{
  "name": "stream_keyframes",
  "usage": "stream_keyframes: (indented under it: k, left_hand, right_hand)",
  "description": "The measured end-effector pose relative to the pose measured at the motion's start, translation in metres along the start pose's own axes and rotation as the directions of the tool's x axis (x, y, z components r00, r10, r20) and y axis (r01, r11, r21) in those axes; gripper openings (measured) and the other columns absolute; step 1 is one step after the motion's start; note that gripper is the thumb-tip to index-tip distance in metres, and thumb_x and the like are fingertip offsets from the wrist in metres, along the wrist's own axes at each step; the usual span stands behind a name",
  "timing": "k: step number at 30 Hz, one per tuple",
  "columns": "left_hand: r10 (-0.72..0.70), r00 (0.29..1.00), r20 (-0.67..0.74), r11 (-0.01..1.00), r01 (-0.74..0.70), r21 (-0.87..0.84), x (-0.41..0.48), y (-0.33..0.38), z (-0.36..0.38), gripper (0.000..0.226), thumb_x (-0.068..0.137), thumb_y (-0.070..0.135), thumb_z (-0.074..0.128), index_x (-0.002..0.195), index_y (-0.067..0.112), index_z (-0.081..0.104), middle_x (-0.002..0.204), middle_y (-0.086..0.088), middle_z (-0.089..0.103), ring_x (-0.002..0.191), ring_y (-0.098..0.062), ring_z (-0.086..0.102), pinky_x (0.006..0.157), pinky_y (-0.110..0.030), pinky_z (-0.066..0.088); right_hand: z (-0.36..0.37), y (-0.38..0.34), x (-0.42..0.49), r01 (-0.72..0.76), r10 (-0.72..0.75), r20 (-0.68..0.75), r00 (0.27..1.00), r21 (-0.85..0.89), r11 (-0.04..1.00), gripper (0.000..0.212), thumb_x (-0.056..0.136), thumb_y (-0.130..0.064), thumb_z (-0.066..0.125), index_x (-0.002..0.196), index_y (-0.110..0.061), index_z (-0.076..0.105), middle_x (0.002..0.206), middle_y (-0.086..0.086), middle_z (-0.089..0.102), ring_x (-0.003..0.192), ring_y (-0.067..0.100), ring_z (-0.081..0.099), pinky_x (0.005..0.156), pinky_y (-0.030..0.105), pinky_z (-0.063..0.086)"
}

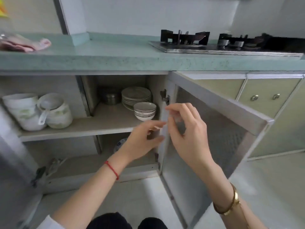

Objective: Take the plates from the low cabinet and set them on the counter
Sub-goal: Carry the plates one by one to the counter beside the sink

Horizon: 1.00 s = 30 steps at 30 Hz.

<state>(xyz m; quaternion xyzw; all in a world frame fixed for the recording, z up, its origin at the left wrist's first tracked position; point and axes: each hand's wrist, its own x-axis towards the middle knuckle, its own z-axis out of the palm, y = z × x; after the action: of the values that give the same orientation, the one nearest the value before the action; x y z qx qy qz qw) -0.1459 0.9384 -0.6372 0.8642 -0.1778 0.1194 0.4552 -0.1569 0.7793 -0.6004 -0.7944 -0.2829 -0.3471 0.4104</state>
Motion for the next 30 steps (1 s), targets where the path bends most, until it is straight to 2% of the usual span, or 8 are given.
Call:
stream_keyframes:
  k: [2, 6, 10, 14, 19, 22, 27, 30]
  left_hand:
    - [-0.157, 0.978, -0.139, 0.988, 0.156, -0.014, -0.002, -0.047, -0.021, 0.036, 0.092, 0.017, 0.069, 0.127, 0.021, 0.064, 0.122, 0.005, 0.067, 0.107, -0.009, 0.063, 0.097, -0.03, 0.052]
    - [-0.342, 0.869, -0.356, 0.937, 0.343, -0.064, -0.008, -0.139, -0.04, 0.032, 0.092, 0.016, 0.067, 0.124, 0.017, 0.066, 0.115, 0.003, 0.07, 0.091, 0.004, 0.062, 0.075, 0.001, 0.047]
    - [-0.472, 0.765, -0.438, 0.87, 0.485, -0.09, -0.017, -0.224, -0.04, 0.029, 0.091, 0.014, 0.068, 0.12, 0.012, 0.069, 0.11, -0.004, 0.073, 0.089, -0.005, 0.064, 0.069, 0.006, 0.041]
    - [-0.604, 0.684, -0.409, 0.769, 0.634, -0.075, -0.018, -0.3, -0.022, 0.027, 0.091, 0.02, 0.067, 0.117, 0.015, 0.073, 0.109, -0.004, 0.075, 0.09, -0.008, 0.063, 0.071, -0.002, 0.041]
    - [-0.728, 0.596, -0.338, 0.653, 0.753, -0.078, -0.009, -0.39, 0.011, 0.025, 0.091, 0.023, 0.064, 0.113, 0.022, 0.074, 0.106, -0.002, 0.076, 0.092, -0.017, 0.069, 0.071, -0.016, 0.048]
    - [-0.741, 0.597, -0.306, 0.646, 0.758, -0.085, -0.004, -0.437, 0.025, 0.021, 0.089, 0.021, 0.068, 0.109, 0.018, 0.074, 0.103, -0.003, 0.075, 0.087, -0.014, 0.069, 0.069, -0.018, 0.048]
    - [-0.765, 0.561, -0.316, 0.622, 0.771, -0.138, 0.011, -0.504, 0.033, 0.037, 0.088, 0.016, 0.071, 0.122, 0.005, 0.062, 0.116, -0.015, 0.068, 0.11, -0.03, 0.065, 0.092, -0.036, 0.053]
    - [-0.762, 0.575, -0.298, 0.616, 0.786, -0.06, 0.021, -0.532, 0.033, 0.046, 0.089, 0.029, 0.07, 0.13, 0.009, 0.06, 0.125, -0.012, 0.069, 0.116, -0.028, 0.064, 0.092, -0.028, 0.047]
  right_hand:
    - [0.037, 0.019, -0.002, -0.097, 0.095, 0.042, 0.995, 0.062, 0.993, 0.018, 0.093, -0.01, 0.055, 0.108, -0.015, 0.063, 0.098, -0.008, 0.058, 0.086, 0.002, 0.053, 0.077, 0.005, 0.038]
    - [0.121, 0.068, -0.013, -0.291, 0.278, 0.133, 0.951, 0.094, 0.952, 0.017, 0.092, -0.01, 0.057, 0.107, -0.013, 0.064, 0.098, 0.003, 0.064, 0.082, 0.01, 0.058, 0.074, 0.011, 0.044]
    - [0.204, 0.119, -0.032, -0.446, 0.425, 0.236, 0.874, 0.042, 0.894, 0.013, 0.091, -0.011, 0.059, 0.103, -0.012, 0.066, 0.09, 0.004, 0.065, 0.074, 0.012, 0.058, 0.066, 0.004, 0.041]
    - [0.276, 0.171, -0.06, -0.58, 0.552, 0.38, 0.742, -0.048, 0.813, 0.012, 0.092, -0.016, 0.061, 0.102, -0.013, 0.067, 0.096, 0.003, 0.07, 0.075, 0.002, 0.058, 0.062, 0.003, 0.041]
    - [0.347, 0.235, -0.087, -0.656, 0.653, 0.456, 0.604, -0.18, 0.733, 0.02, 0.094, -0.018, 0.06, 0.11, -0.009, 0.068, 0.109, 0.01, 0.072, 0.096, 0.021, 0.066, 0.076, 0.02, 0.04]
    - [0.378, 0.274, -0.098, -0.64, 0.684, 0.5, 0.531, -0.291, 0.711, 0.026, 0.096, -0.025, 0.055, 0.114, -0.009, 0.068, 0.113, 0.013, 0.072, 0.105, 0.031, 0.066, 0.076, 0.024, 0.043]
    - [0.423, 0.326, -0.105, -0.605, 0.713, 0.476, 0.514, -0.388, 0.695, 0.027, 0.097, -0.025, 0.054, 0.107, -0.005, 0.069, 0.11, 0.018, 0.071, 0.102, 0.033, 0.065, 0.065, 0.024, 0.034]
    - [0.445, 0.346, -0.108, -0.596, 0.715, 0.462, 0.525, -0.401, 0.696, 0.027, 0.095, -0.022, 0.058, 0.109, 0.0, 0.068, 0.11, 0.022, 0.071, 0.105, 0.035, 0.065, 0.07, 0.027, 0.037]
